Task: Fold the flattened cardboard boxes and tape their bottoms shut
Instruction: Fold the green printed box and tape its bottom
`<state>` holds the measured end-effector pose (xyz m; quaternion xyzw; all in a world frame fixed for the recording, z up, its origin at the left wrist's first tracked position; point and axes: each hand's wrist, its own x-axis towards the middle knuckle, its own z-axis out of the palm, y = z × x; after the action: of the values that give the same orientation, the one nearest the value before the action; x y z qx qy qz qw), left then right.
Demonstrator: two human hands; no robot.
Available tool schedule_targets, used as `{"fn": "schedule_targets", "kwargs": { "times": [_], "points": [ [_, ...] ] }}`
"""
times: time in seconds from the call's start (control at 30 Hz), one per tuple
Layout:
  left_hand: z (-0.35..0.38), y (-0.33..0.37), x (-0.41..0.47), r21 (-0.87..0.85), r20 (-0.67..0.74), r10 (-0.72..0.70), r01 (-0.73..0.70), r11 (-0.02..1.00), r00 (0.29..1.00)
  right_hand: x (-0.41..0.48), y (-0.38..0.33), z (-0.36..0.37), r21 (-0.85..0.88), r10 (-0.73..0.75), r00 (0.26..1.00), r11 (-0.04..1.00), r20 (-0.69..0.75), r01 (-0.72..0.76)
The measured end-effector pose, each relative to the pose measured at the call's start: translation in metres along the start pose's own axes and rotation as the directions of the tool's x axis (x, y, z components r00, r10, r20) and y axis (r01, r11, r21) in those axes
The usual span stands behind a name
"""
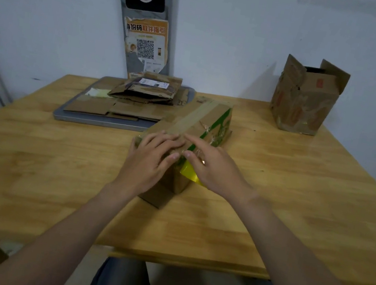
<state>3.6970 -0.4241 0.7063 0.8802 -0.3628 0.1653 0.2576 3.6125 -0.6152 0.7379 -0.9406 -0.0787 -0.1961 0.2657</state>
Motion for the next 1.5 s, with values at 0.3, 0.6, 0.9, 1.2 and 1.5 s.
{"fn": "schedule_targets", "kwargs": {
  "times": [0.3, 0.6, 0.9, 1.2, 1.5],
  "points": [
    [0.005, 0.005, 0.003, -0.113, -0.03, -0.071, 0.068, 0.991, 0.997, -0.032, 0.005, -0.019, 0.426, 0.082, 0.995, 0.899, 0.064, -0.101],
    [0.007, 0.003, 0.004, -0.191, -0.062, -0.118, 0.104, 0.976, 0.991, -0.024, -0.009, -0.021, -0.079, 0.217, 0.976, 0.973, -0.012, -0.217],
    [0.01, 0.002, 0.006, -0.238, -0.105, -0.137, 0.109, 0.965, 0.985, -0.002, 0.001, -0.006, -0.302, 0.294, 0.953, 0.904, -0.078, -0.304],
    [0.013, 0.003, 0.006, -0.259, -0.136, -0.147, 0.108, 0.96, 0.98, 0.013, 0.005, 0.01, -0.302, 0.266, 0.959, 0.911, -0.094, -0.282],
    [0.013, 0.008, 0.001, -0.422, -0.115, -0.354, 0.277, 0.863, 0.928, 0.025, 0.002, -0.003, -0.303, 0.049, 0.999, 0.952, -0.018, -0.052]
  ]
}}
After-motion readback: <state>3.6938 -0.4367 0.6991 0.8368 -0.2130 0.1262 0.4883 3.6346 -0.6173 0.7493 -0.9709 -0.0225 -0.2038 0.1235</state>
